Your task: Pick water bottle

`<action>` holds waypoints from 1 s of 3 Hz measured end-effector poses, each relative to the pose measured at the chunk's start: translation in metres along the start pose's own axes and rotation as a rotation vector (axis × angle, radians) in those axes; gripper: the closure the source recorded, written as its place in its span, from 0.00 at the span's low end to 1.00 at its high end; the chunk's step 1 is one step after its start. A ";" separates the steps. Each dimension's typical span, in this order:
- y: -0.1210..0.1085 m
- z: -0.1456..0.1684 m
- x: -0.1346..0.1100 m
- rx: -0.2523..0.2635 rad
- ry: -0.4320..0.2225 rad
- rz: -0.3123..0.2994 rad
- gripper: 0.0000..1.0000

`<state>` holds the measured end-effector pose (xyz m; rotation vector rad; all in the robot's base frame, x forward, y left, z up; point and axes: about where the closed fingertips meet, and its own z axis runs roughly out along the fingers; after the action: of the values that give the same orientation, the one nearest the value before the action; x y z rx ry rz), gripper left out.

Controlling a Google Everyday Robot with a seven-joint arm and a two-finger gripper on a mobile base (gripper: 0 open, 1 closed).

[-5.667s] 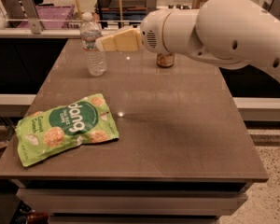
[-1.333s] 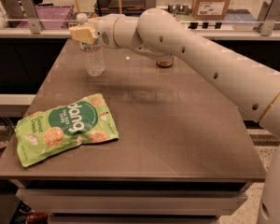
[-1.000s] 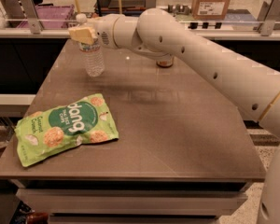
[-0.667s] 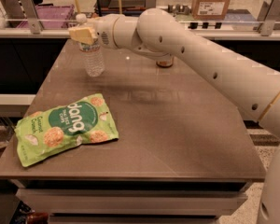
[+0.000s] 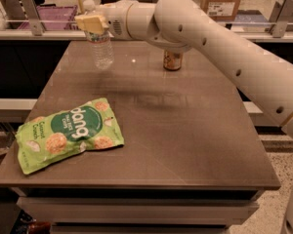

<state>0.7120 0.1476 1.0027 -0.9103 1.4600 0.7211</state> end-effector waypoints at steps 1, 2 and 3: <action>-0.005 -0.011 -0.023 -0.001 -0.021 -0.046 1.00; -0.008 -0.018 -0.048 0.000 -0.039 -0.094 1.00; -0.007 -0.027 -0.072 0.004 -0.066 -0.149 1.00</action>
Offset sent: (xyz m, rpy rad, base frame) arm -0.0032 -0.0250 0.0819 -0.0265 -0.1644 0.0094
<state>0.7028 0.1300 1.0772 -0.9730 1.3202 0.6319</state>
